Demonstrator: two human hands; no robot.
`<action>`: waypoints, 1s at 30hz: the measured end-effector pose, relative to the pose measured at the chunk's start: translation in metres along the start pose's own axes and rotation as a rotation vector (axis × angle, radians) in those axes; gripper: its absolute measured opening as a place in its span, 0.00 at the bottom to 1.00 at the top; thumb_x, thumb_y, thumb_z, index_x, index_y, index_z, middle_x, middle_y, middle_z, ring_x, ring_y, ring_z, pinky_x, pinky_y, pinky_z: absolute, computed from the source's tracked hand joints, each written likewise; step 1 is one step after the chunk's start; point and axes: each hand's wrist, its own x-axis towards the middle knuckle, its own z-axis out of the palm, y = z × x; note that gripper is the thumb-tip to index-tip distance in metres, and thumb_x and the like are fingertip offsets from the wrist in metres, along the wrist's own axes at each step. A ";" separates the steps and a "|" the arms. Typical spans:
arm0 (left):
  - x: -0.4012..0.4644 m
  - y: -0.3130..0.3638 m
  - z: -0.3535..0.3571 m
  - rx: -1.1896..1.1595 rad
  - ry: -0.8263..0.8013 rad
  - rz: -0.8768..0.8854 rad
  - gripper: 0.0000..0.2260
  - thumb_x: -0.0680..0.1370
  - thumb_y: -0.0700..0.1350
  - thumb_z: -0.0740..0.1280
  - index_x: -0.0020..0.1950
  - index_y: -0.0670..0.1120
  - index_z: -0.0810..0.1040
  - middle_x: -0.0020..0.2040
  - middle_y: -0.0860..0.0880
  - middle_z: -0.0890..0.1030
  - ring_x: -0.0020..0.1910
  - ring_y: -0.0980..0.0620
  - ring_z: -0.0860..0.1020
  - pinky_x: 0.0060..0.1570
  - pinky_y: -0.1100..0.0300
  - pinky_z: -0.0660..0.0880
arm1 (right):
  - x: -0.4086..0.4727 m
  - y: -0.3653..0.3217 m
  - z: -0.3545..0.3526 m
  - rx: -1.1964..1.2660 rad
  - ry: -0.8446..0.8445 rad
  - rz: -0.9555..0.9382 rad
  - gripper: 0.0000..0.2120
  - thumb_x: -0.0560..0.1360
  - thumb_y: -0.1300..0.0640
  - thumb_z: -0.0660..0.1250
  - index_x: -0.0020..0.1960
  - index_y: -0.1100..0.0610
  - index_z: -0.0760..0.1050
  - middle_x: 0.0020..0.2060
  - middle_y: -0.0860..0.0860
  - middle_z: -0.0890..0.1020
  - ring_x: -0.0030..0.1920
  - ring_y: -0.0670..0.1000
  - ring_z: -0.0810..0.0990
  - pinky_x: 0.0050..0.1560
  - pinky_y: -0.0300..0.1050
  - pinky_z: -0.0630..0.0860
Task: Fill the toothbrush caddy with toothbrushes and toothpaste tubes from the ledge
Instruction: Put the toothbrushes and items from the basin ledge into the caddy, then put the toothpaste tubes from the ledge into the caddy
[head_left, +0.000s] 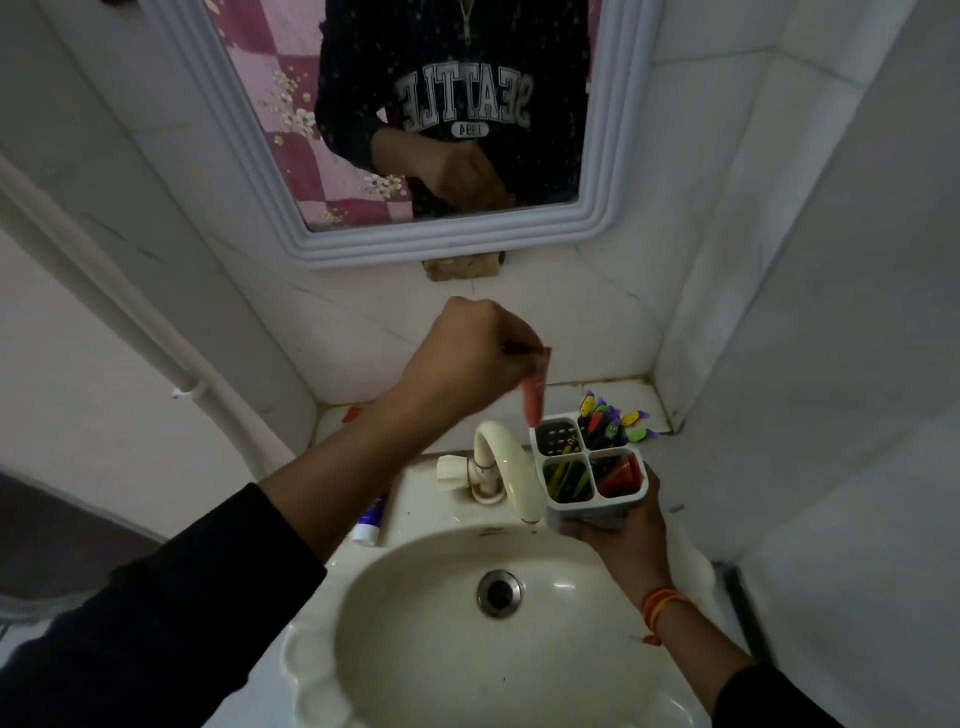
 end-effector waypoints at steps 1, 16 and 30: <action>-0.002 0.010 0.002 -0.010 -0.035 0.016 0.07 0.76 0.46 0.75 0.52 0.48 0.89 0.46 0.52 0.89 0.40 0.58 0.85 0.48 0.61 0.82 | 0.000 -0.003 0.003 0.058 -0.020 0.077 0.51 0.55 0.60 0.90 0.72 0.50 0.69 0.63 0.50 0.80 0.64 0.56 0.82 0.53 0.55 0.87; -0.032 -0.106 0.021 0.214 -0.270 -0.438 0.11 0.76 0.50 0.72 0.54 0.47 0.87 0.53 0.48 0.87 0.47 0.52 0.84 0.45 0.64 0.73 | -0.008 0.000 -0.005 -0.137 -0.047 -0.228 0.61 0.43 0.48 0.92 0.73 0.50 0.72 0.69 0.56 0.78 0.68 0.65 0.78 0.51 0.80 0.79; -0.105 -0.179 0.097 0.005 -0.239 -0.838 0.28 0.68 0.53 0.77 0.61 0.42 0.70 0.50 0.45 0.83 0.48 0.44 0.84 0.49 0.52 0.81 | 0.012 0.000 0.013 0.554 -0.165 0.077 0.48 0.60 0.82 0.79 0.73 0.58 0.67 0.66 0.57 0.77 0.61 0.50 0.81 0.40 0.33 0.84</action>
